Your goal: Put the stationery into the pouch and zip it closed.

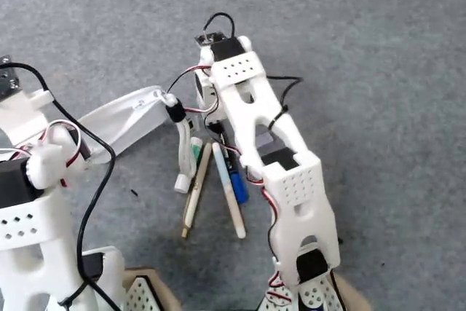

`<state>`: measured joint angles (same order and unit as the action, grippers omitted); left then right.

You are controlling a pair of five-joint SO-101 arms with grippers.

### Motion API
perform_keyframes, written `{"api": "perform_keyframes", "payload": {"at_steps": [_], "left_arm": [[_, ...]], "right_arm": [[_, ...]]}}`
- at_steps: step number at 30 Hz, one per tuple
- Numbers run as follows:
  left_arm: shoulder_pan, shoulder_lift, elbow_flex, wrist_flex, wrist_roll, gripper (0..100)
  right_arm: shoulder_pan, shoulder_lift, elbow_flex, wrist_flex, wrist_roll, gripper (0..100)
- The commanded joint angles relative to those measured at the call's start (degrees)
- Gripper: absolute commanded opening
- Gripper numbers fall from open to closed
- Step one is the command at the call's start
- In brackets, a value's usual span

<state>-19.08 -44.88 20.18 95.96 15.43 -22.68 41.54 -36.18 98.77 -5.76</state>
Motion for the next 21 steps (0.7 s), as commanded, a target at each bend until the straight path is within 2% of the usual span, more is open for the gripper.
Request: {"api": "perform_keyframes", "payload": {"at_steps": [1, 10, 21], "left_arm": [[-1.8, 0.8, -0.4, 0.3, -0.3, 3], [-1.8, 0.8, -0.4, 0.3, -0.1, 3], [-1.9, 0.8, -0.4, 0.3, -0.1, 3]], "right_arm": [[-0.7, -1.5, -0.7, -2.0, 0.4, 32.2], [-0.7, 5.2, -0.7, -7.5, 0.4, 32.2], [-1.7, 6.5, -0.7, -12.9, 0.4, 32.2]]}}
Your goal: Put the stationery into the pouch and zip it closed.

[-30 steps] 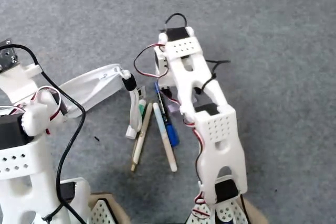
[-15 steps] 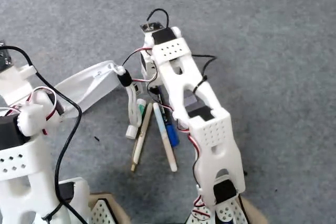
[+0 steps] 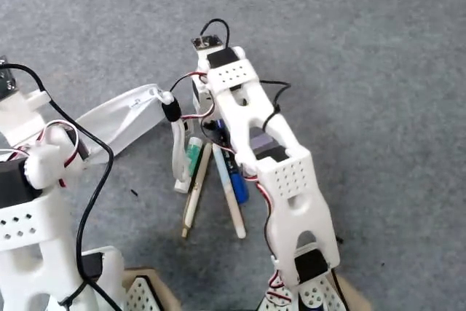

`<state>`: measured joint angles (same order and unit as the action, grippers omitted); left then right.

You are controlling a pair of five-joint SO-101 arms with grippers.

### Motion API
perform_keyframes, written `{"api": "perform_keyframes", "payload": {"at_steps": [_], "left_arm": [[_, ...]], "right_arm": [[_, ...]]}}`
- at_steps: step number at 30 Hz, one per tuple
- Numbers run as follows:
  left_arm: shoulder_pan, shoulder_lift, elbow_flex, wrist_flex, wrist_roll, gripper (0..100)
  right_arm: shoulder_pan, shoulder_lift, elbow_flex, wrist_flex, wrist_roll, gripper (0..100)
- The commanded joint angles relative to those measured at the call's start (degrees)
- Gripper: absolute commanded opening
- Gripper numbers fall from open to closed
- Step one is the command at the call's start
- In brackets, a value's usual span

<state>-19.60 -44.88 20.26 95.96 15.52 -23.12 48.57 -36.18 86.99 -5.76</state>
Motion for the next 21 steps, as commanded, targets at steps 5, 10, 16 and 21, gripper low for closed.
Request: {"api": "perform_keyframes", "payload": {"at_steps": [5, 10, 16, 21], "left_arm": [[-1.4, 0.8, -0.5, 0.3, -0.2, 3], [-1.3, 0.8, -0.5, 0.3, -0.2, 3], [-1.2, 0.8, -0.5, 0.3, -0.2, 3], [-1.2, 0.8, -0.3, 0.3, -0.2, 3]], "right_arm": [[-1.4, -0.6, -0.7, -1.2, 0.4, 32.2], [-1.4, 0.8, -0.8, -1.2, 0.4, 32.1], [-1.3, 6.5, -2.6, -0.8, 0.4, 32.1], [-1.2, 9.4, -8.9, 2.6, 0.4, 31.3]]}}
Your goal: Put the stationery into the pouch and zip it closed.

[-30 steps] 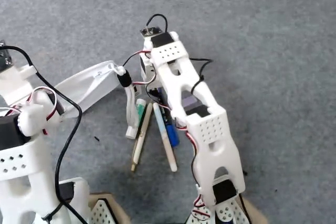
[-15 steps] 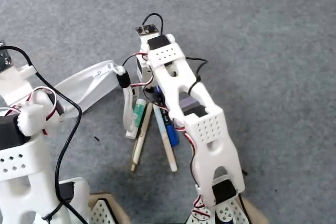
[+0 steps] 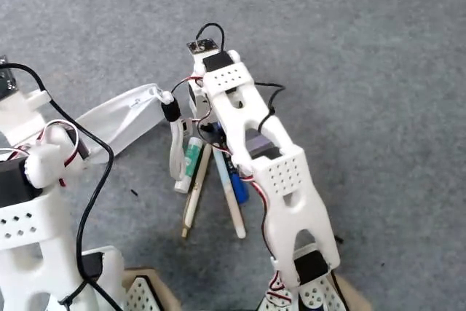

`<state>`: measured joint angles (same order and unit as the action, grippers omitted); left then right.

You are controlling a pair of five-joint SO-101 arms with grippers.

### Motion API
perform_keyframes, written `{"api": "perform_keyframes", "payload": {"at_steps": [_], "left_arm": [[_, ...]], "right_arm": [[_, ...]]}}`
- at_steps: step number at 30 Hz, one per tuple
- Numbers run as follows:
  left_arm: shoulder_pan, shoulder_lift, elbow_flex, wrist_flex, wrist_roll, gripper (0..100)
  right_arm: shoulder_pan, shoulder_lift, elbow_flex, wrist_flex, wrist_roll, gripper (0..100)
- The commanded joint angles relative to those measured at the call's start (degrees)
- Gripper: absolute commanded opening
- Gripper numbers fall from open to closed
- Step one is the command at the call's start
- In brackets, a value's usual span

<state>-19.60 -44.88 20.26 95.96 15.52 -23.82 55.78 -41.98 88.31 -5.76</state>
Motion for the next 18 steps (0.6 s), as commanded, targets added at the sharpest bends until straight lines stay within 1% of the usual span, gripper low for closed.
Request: {"api": "perform_keyframes", "payload": {"at_steps": [1, 5, 13, 18], "left_arm": [[-1.2, 0.8, -0.3, 0.3, -0.2, 3], [-1.2, 0.8, -0.3, 0.3, -0.2, 3], [-1.2, 0.8, -0.2, 0.3, -0.2, 3], [-1.2, 0.8, -0.2, 0.3, -0.2, 3]], "right_arm": [[-0.5, 2.7, -4.4, 1.8, 0.4, 29.6], [-0.4, 4.6, -8.2, 3.0, 0.4, 20.8], [-0.4, 6.3, -9.9, 3.3, 0.4, 19.8], [-0.4, 6.4, -9.9, 4.1, 2.8, 19.8]]}}
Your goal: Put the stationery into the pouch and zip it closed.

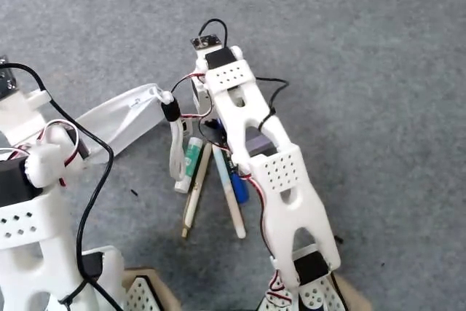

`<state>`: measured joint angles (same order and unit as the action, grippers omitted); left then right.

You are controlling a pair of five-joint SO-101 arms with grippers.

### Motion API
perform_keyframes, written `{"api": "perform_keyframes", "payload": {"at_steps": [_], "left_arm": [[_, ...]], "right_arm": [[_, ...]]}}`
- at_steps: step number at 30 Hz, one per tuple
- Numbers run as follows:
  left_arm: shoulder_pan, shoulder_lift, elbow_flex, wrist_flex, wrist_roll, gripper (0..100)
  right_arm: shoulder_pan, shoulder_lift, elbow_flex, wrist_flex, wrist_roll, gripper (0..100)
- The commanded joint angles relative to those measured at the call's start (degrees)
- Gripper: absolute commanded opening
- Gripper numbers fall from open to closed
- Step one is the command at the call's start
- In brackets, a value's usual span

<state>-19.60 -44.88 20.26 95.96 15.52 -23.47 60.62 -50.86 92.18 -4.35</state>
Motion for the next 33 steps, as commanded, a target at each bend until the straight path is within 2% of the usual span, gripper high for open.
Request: {"api": "perform_keyframes", "payload": {"at_steps": [1, 6, 14, 23, 28, 33], "left_arm": [[-1.2, 0.8, -0.2, 0.3, -0.2, 3], [-1.2, 0.8, -0.3, 0.3, -0.2, 3], [-1.2, 0.8, -0.3, 0.3, -0.2, 3], [-1.2, 0.8, -0.2, 0.3, -0.2, 3], [-1.0, 0.8, -0.2, 0.3, -0.2, 3], [0.7, 0.8, 0.0, 0.3, -0.2, 3]], "right_arm": [[-0.8, 1.6, -1.0, 0.4, 1.4, 19.8], [-0.8, 1.7, -1.0, 0.8, 1.3, 18.9], [-0.8, 1.6, -1.0, 1.4, 1.2, 1.1], [-0.8, 1.5, -1.8, 3.0, 1.1, 1.1], [-0.3, 1.5, -11.4, 8.9, 1.4, 1.1], [2.9, -2.7, -16.7, 9.1, 1.4, 1.1]]}}
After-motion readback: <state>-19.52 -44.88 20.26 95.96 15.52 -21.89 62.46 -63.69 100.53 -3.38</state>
